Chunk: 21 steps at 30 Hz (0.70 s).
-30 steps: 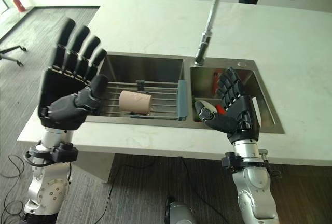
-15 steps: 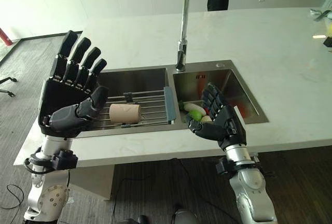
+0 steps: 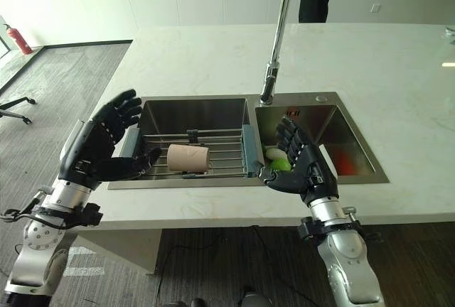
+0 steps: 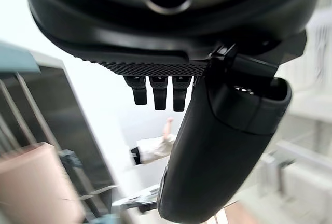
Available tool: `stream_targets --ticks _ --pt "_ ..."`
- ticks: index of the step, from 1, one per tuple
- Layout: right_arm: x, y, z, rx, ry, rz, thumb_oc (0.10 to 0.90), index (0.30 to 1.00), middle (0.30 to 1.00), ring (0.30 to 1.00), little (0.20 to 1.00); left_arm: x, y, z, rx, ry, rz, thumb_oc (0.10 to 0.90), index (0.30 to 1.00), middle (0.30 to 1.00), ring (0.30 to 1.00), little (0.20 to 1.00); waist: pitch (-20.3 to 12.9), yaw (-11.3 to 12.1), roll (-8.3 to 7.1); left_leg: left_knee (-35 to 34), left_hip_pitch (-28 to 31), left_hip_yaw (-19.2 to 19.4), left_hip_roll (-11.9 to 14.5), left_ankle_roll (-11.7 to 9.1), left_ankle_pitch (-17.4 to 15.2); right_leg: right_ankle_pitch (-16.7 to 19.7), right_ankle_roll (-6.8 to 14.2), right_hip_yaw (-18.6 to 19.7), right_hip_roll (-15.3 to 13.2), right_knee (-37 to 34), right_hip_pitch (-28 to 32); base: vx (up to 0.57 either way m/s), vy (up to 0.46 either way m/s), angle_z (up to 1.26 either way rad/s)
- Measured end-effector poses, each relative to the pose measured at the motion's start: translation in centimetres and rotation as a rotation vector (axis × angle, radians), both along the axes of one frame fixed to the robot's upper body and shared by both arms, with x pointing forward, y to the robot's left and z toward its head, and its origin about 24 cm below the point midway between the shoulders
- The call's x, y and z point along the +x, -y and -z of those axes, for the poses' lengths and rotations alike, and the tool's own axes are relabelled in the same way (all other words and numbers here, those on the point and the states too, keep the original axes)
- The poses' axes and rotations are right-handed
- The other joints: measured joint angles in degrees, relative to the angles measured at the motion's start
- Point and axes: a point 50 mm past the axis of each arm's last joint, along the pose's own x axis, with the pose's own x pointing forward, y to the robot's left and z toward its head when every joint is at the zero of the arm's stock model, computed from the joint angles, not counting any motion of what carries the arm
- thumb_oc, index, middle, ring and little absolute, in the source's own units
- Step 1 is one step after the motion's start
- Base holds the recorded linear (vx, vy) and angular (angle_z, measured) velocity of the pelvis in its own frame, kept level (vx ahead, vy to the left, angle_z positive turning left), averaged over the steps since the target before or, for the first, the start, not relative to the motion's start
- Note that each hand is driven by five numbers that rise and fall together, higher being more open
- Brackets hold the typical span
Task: Place the dishes in the dishwasher.
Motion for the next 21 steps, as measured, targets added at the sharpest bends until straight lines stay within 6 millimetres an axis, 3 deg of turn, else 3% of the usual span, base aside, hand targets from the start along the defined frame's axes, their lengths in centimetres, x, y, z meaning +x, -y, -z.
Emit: stream_targets --ticks 5,10,12,17,21 --pt "0.2 -0.1 -0.3 -0.012 0.008 -0.013 0.800 0.900 0.900 0.900 0.900 2.0 -0.4 -1.0 0.132 0.011 -0.033 0.800 0.900 0.900 0.900 0.900 -0.3 -0.5 0.16 0.3 0.0 0.8 -0.1 0.2 0.0 0.5 0.5 0.7 -0.1 -0.1 -0.3 0.01 0.065 -0.07" --pt "0.3 0.2 -0.7 -0.057 0.011 -0.033 0.800 0.900 0.900 0.900 0.900 3.7 0.0 -2.2 0.328 -0.018 0.021 0.800 0.900 0.900 0.900 0.900 -0.7 -3.1 0.79 0.2 0.7 2.4 0.0 0.9 0.0 1.3 0.5 2.2 0.3 -0.8 -0.2 0.00 0.058 -0.20" --pt "0.4 0.4 -0.8 -0.072 0.009 -0.032 0.800 0.900 0.900 0.900 0.900 5.0 0.4 -1.9 0.379 -0.077 0.041 0.800 0.900 0.900 0.900 0.900 -1.2 -4.5 1.33 0.1 1.1 3.5 0.1 1.1 -0.2 1.6 0.8 3.5 0.5 -1.1 -0.2 0.00 0.079 -0.25" --pt "0.6 0.6 -0.9 -0.097 -0.002 -0.042 0.800 0.900 0.900 0.900 0.900 6.2 0.5 -0.9 0.470 -0.175 0.066 0.800 0.900 0.900 0.900 0.900 -1.4 -6.9 1.73 0.0 1.9 5.4 0.4 1.0 -0.4 2.2 0.9 5.2 1.2 -1.6 -0.3 -0.01 0.038 -0.22" --pt "0.7 0.7 -1.3 -0.123 0.004 -0.062 0.800 0.900 0.900 0.900 0.900 7.4 0.6 1.1 0.558 -0.298 0.075 0.800 0.900 0.900 0.900 0.900 -1.6 -8.7 2.00 -0.1 2.2 6.4 0.5 0.7 -0.7 2.6 0.9 6.3 1.7 -2.3 -0.5 -0.01 0.036 -0.13"
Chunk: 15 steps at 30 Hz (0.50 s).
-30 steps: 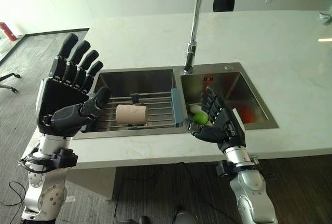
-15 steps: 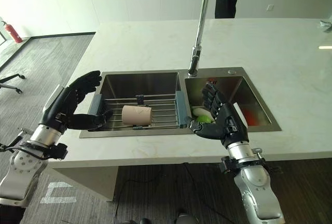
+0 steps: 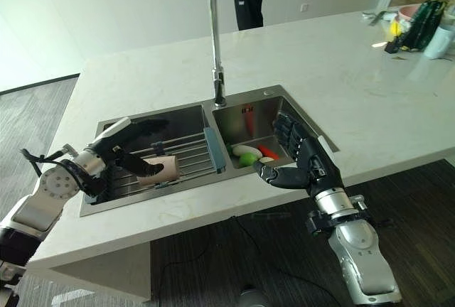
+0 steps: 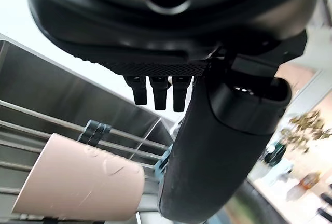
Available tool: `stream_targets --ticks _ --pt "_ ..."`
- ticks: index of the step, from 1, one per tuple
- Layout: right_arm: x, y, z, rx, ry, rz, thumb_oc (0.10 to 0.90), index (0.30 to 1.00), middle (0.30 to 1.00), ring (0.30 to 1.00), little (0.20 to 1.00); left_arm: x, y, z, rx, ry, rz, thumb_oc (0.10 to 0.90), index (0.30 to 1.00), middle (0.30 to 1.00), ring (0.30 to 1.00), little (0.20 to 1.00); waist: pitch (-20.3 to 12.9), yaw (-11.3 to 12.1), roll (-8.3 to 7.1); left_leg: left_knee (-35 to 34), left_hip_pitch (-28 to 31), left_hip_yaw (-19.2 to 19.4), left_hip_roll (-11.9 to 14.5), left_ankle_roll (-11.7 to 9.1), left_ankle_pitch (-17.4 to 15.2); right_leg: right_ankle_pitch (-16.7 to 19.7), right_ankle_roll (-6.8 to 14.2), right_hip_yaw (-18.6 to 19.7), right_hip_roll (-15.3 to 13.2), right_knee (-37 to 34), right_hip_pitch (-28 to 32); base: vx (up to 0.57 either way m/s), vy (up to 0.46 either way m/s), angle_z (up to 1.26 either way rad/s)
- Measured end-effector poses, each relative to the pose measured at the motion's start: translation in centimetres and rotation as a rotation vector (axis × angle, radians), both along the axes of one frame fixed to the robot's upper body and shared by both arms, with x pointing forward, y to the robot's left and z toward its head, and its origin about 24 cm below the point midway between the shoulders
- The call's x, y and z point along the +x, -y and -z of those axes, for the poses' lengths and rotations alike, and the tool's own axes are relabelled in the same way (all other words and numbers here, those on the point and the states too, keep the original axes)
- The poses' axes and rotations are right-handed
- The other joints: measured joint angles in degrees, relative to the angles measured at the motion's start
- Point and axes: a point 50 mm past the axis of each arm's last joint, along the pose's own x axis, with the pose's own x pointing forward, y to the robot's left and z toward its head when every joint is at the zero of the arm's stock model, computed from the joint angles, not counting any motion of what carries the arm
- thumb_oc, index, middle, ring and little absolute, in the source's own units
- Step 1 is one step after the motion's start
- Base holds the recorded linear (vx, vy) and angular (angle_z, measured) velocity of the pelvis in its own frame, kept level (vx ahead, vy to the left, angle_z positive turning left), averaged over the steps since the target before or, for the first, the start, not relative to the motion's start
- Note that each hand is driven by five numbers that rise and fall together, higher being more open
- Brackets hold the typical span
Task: Place the dishes in the dishwasher.
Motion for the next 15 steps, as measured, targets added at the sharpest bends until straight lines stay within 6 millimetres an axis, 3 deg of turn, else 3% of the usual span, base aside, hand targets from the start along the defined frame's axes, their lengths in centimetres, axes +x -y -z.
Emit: stream_targets --ticks 11,15 --pt "0.2 -0.3 -0.3 -0.019 0.003 -0.044 0.800 0.900 0.900 0.900 0.900 0.2 -2.6 3.5 0.202 -0.166 -0.090 0.800 0.900 0.900 0.900 0.900 -0.2 -0.7 0.29 -0.3 1.1 2.0 0.8 0.4 -0.5 1.0 -0.5 1.5 1.0 -0.8 0.7 0.00 0.014 -0.11" --pt "0.2 -0.3 -0.3 -0.021 0.004 -0.048 0.800 0.900 0.900 0.900 0.900 0.2 -3.2 4.0 0.213 -0.187 -0.116 0.800 0.900 0.900 0.900 0.900 -0.2 -0.9 0.38 -1.0 2.1 2.3 0.8 0.3 -0.5 0.7 0.0 1.7 1.1 -1.4 1.3 0.00 0.007 -0.02"
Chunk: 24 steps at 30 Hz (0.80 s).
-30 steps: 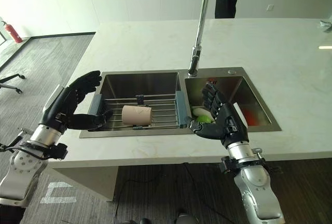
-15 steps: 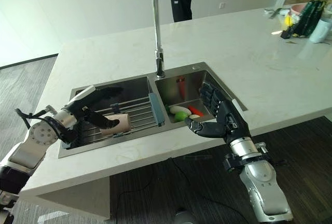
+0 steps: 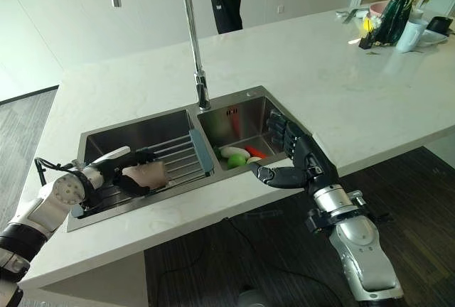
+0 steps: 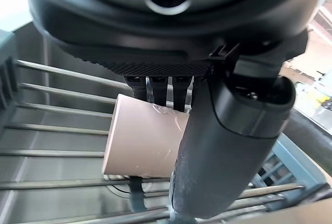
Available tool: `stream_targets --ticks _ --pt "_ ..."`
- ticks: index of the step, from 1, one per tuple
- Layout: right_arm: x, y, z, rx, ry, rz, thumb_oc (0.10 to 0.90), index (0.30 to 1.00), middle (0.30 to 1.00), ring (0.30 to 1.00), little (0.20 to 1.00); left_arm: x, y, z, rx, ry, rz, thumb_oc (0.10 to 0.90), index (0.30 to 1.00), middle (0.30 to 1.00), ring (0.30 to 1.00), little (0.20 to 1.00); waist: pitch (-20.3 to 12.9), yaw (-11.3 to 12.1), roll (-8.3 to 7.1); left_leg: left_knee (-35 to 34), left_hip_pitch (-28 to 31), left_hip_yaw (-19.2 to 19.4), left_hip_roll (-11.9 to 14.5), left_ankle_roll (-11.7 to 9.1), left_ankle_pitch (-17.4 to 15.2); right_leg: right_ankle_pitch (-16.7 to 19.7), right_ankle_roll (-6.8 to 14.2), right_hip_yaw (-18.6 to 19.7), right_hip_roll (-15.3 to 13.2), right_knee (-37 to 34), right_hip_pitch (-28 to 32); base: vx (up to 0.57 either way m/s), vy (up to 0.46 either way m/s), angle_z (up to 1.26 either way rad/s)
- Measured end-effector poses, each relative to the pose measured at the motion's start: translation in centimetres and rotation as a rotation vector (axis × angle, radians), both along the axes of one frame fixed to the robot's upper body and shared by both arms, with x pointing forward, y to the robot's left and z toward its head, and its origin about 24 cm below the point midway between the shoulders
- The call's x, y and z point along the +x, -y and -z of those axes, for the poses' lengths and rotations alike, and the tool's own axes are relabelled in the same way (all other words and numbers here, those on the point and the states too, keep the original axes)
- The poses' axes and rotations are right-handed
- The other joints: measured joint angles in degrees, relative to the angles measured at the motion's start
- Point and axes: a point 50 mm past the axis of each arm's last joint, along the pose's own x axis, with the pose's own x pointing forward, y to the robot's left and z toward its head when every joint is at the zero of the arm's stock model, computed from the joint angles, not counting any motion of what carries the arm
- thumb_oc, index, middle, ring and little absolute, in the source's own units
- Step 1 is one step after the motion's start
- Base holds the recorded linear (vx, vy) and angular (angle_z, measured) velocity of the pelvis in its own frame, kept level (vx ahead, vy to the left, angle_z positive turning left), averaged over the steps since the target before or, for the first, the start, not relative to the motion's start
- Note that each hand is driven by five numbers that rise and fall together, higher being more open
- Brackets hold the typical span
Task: Place the dishes in the dishwasher.
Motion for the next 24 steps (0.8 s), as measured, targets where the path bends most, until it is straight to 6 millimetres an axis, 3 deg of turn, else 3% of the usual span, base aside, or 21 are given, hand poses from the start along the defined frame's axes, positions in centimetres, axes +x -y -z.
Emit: stream_targets --ticks 7,21,22,23,24 --pt "0.0 0.0 0.0 -0.005 -0.004 -0.016 0.800 0.900 0.900 0.900 0.900 -0.3 -1.4 1.1 0.040 -0.045 -0.055 0.800 0.900 0.900 0.900 0.900 0.0 -0.2 0.01 -0.5 0.7 1.2 0.0 0.0 0.0 0.2 0.1 1.2 0.3 -0.1 0.0 -0.01 0.015 -0.09" --pt "-0.1 0.0 0.0 -0.021 -0.008 -0.034 0.800 0.900 0.900 0.900 0.900 -0.6 -1.7 1.7 0.079 -0.084 -0.068 0.800 0.900 0.900 0.900 0.900 0.0 -0.1 0.00 -0.7 0.9 1.3 0.0 0.0 0.0 0.3 0.1 1.2 0.3 -0.4 0.2 0.00 0.000 0.00" --pt "-0.1 0.0 0.0 -0.021 -0.008 -0.034 0.800 0.900 0.900 0.900 0.900 -0.5 -1.8 1.6 0.080 -0.090 -0.072 0.678 0.716 0.716 0.716 0.716 0.0 -0.1 -0.01 -0.7 0.9 1.3 0.0 0.0 0.0 0.3 0.1 1.2 0.3 -0.4 0.2 0.00 0.000 0.00" --pt "-0.1 0.0 0.0 -0.021 -0.009 -0.033 0.800 0.900 0.900 0.900 0.900 -0.5 -1.8 1.6 0.081 -0.100 -0.075 0.598 0.596 0.596 0.596 0.596 0.0 -0.1 -0.02 -0.6 0.9 1.3 0.0 0.0 0.0 0.3 0.1 1.2 0.3 -0.4 0.2 0.00 0.000 0.00" --pt "-0.1 0.0 0.0 -0.021 -0.010 -0.033 0.800 0.900 0.900 0.900 0.900 -0.4 -1.8 1.4 0.085 -0.104 -0.077 0.400 0.300 0.300 0.300 0.300 0.0 -0.1 -0.02 -0.6 0.9 1.3 0.0 0.0 0.0 0.3 0.1 1.2 0.3 -0.4 0.2 0.00 0.000 0.00"
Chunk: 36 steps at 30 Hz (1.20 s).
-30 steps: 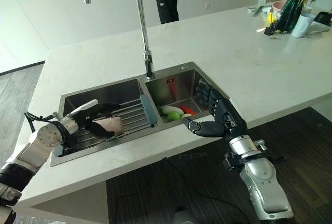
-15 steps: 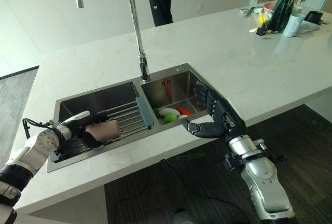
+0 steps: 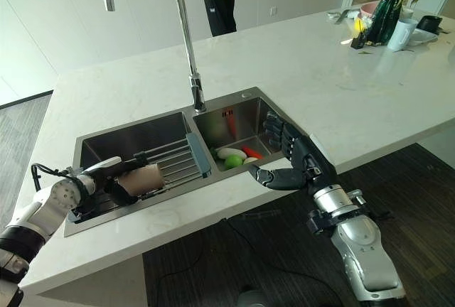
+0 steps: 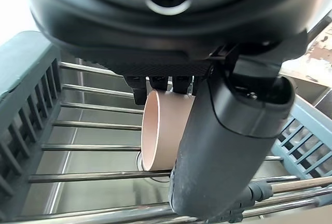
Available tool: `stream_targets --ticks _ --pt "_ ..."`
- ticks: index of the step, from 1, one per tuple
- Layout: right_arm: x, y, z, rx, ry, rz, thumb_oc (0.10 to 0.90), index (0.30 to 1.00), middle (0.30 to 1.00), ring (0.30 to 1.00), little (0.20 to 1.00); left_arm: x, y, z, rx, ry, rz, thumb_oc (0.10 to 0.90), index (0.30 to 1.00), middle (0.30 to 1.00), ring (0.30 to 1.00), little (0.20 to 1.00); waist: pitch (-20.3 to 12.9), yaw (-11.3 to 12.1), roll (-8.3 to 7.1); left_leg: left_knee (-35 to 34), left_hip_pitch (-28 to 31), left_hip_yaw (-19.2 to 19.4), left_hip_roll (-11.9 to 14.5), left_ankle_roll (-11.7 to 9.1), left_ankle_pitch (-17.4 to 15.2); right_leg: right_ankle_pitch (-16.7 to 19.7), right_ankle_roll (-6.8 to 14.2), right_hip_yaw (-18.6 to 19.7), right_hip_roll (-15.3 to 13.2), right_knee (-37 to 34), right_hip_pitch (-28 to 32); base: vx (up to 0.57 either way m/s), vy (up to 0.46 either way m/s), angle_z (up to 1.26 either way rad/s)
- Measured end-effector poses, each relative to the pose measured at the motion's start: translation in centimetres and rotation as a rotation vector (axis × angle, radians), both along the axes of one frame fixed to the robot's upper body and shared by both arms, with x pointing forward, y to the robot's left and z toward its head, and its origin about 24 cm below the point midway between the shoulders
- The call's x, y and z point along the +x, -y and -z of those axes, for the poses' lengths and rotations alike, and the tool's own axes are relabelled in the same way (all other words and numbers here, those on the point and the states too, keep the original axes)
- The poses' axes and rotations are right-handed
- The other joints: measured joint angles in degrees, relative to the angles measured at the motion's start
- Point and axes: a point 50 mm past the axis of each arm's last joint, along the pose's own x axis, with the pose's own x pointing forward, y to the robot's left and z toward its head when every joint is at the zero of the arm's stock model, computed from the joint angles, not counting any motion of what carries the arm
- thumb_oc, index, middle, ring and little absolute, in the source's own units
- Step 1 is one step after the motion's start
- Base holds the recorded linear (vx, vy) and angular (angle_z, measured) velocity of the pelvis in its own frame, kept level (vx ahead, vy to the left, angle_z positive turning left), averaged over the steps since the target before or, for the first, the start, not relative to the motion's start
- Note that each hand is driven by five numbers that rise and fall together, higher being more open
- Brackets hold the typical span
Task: Place the dishes in the dishwasher.
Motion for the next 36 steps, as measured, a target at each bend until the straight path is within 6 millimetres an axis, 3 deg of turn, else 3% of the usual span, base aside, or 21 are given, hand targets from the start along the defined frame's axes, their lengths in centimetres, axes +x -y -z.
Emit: stream_targets --ticks 11,23,25,28,33,35,36 --pt "0.0 0.0 0.0 0.016 -0.006 -0.001 0.800 0.900 0.900 0.900 0.900 0.2 0.0 -0.2 0.106 0.016 0.020 0.400 0.300 0.300 0.300 0.300 -0.2 0.1 -0.44 -0.1 0.4 0.0 0.1 -0.1 -0.1 0.0 0.0 0.0 0.0 -0.3 0.5 0.00 0.000 0.00" --pt "0.0 0.1 0.0 0.021 -0.003 0.016 0.800 0.900 0.900 0.900 0.900 0.2 -0.4 -1.1 0.116 0.257 -0.025 0.400 0.300 0.300 0.300 0.300 -0.2 0.7 -1.32 0.1 -0.2 -0.2 0.1 0.0 -0.1 0.0 0.0 -0.2 -0.1 -0.4 0.4 0.00 0.000 0.00" --pt "0.0 0.2 -0.1 0.023 0.001 0.024 0.800 0.900 0.900 0.900 0.900 0.1 -0.9 -2.2 0.091 0.340 -0.048 0.400 0.300 0.300 0.300 0.300 -0.1 1.2 -1.55 -0.2 -0.3 -0.2 0.2 0.0 -0.1 0.0 0.0 -0.3 -0.4 -0.4 0.3 0.00 -0.004 0.02" --pt "0.0 0.5 -0.2 0.043 0.013 0.053 0.800 0.900 0.900 0.900 0.900 -0.1 -1.7 -5.8 0.062 0.595 -0.115 0.400 0.300 0.300 0.300 0.300 -0.1 1.9 -1.71 -0.3 -0.4 -0.9 0.2 0.0 -0.1 -0.2 -0.1 -1.1 -0.5 -0.6 0.7 0.00 -0.013 0.11" --pt "-0.1 0.7 -0.2 0.064 0.025 0.088 0.800 0.900 0.900 0.900 0.900 -2.2 -2.7 -11.1 0.001 0.984 -0.191 0.400 0.300 0.300 0.300 0.300 -0.1 3.4 -1.72 -0.3 -0.4 -2.1 0.1 0.0 -0.2 -0.7 -0.6 -2.3 -0.6 -0.2 0.9 0.01 -0.045 0.13" --pt "-0.2 1.0 -0.3 0.107 0.052 0.130 0.800 0.900 0.900 0.900 0.900 -4.6 -3.1 -12.9 -0.017 1.179 -0.233 0.400 0.300 0.300 0.300 0.300 -0.1 4.8 -1.76 -0.4 -0.4 -3.2 0.2 -0.1 -0.2 -1.1 -0.7 -3.1 -0.7 -0.1 1.4 0.00 -0.110 0.24" --pt "-0.3 1.3 -0.5 0.137 0.077 0.165 0.800 0.900 0.900 0.900 0.900 -6.8 -2.7 -13.6 -0.057 1.278 -0.236 0.400 0.300 0.300 0.300 0.300 0.0 6.2 -1.94 -0.4 -0.5 -3.6 0.4 -0.3 -0.3 -1.5 -0.8 -3.9 -0.7 0.1 1.7 0.00 -0.143 0.26"
